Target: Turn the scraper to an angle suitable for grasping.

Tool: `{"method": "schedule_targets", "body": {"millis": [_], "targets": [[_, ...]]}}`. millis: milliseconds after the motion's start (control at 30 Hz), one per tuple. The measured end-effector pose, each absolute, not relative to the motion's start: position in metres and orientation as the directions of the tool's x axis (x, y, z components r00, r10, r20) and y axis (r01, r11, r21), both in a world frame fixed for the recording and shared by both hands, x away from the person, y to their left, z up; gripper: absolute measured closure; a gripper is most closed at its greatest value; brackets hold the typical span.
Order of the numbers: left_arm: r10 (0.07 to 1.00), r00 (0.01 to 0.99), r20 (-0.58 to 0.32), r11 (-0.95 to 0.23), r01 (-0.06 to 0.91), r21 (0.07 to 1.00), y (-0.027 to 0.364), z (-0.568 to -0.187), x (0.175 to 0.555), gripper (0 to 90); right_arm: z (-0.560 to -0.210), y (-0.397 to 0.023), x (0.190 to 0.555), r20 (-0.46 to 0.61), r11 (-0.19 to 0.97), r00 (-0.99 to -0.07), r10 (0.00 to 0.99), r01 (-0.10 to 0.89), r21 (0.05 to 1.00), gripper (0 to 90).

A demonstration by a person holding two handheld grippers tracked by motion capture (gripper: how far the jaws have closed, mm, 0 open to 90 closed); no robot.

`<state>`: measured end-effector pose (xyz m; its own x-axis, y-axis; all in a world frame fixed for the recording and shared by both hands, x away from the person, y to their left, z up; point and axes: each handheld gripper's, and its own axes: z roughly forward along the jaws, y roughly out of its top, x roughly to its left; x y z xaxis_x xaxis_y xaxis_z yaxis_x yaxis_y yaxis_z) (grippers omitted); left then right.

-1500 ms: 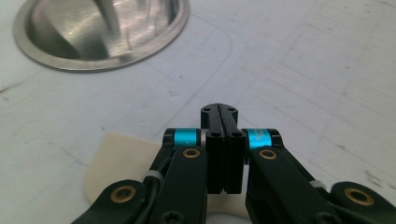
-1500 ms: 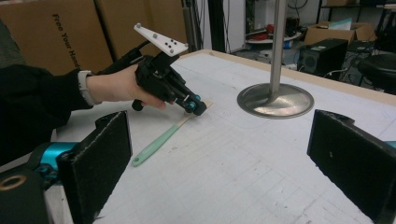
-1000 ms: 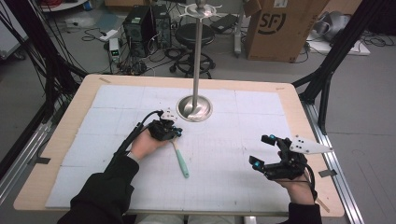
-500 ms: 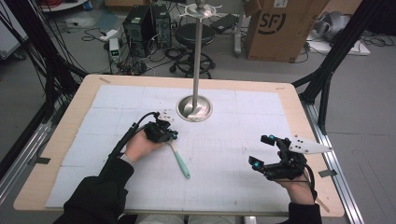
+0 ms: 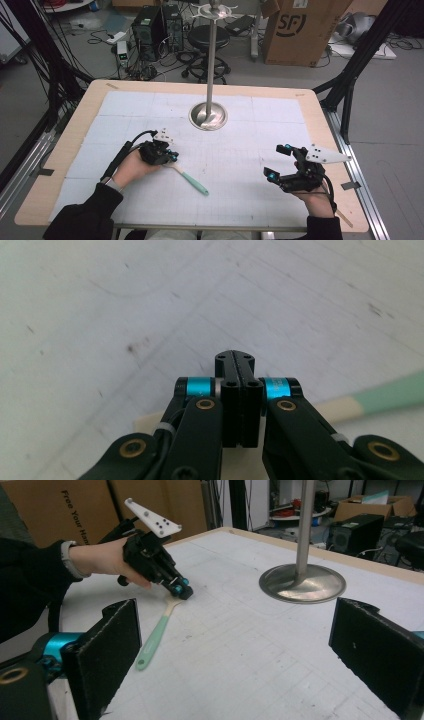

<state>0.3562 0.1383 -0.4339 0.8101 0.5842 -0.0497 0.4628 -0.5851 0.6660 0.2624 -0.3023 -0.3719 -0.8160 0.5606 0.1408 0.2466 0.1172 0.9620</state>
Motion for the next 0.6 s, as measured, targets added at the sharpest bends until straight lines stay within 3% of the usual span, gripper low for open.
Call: {"method": "schedule_targets", "body": {"millis": [300,467,600], "targets": [[0.583,0.811,-0.037,-0.563,0.436,0.702,0.14,-0.437,0.351,89.8,-0.374,-0.297,0.265,0.14,0.129,-0.821,0.554,0.251,0.959,5.5],[0.584,0.807,-0.092,-0.522,0.46,0.719,0.14,-0.441,0.356,90.0,-0.375,-0.295,0.268,0.142,0.137,-0.823,0.55,0.257,0.957,5.5],[0.579,0.814,-0.053,-0.55,0.438,0.712,0.142,-0.44,0.349,90.0,-0.376,-0.293,0.271,0.143,0.14,-0.826,0.545,0.259,0.956,5.5]]}}
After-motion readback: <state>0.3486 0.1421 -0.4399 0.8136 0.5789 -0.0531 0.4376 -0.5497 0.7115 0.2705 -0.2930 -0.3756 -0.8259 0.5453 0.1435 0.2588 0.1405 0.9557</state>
